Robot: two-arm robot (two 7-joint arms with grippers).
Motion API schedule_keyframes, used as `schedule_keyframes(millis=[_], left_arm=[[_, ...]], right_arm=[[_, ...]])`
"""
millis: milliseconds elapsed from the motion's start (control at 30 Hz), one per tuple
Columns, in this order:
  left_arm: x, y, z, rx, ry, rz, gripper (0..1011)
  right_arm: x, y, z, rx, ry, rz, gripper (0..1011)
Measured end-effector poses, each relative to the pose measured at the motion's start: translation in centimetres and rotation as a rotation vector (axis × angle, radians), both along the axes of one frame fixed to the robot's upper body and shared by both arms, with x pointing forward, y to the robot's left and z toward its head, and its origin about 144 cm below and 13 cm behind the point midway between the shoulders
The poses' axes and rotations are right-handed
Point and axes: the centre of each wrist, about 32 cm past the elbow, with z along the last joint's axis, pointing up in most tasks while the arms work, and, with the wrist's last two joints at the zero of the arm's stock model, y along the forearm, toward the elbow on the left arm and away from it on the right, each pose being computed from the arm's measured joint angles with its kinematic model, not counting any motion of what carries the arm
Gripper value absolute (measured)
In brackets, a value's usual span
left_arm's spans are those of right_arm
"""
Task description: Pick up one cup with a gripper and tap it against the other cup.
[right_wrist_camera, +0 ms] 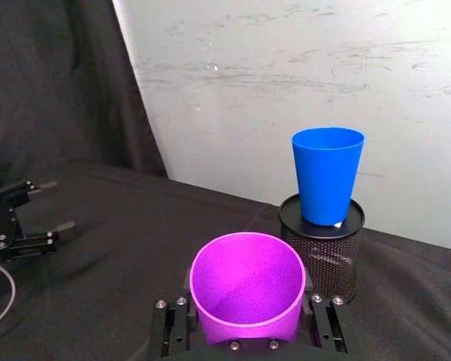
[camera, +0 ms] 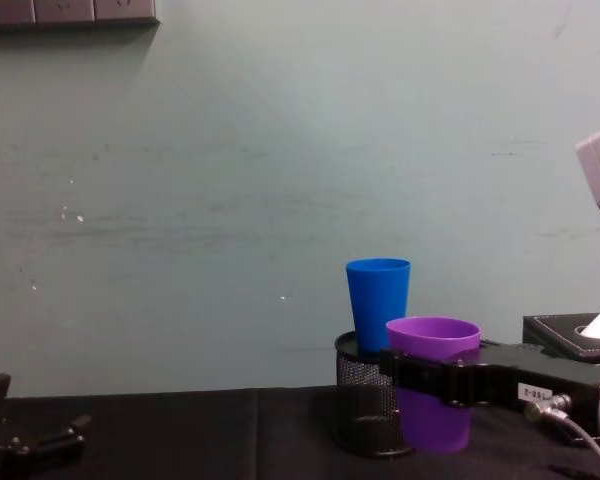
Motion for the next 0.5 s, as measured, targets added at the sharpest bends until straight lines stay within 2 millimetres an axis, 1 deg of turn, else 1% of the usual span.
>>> schedule_keyframes(millis=[500], left_arm=[[0.00, 0.00, 0.00, 0.000, 0.000, 0.000, 1000]], right_arm=[[0.00, 0.00, 0.00, 0.000, 0.000, 0.000, 733]])
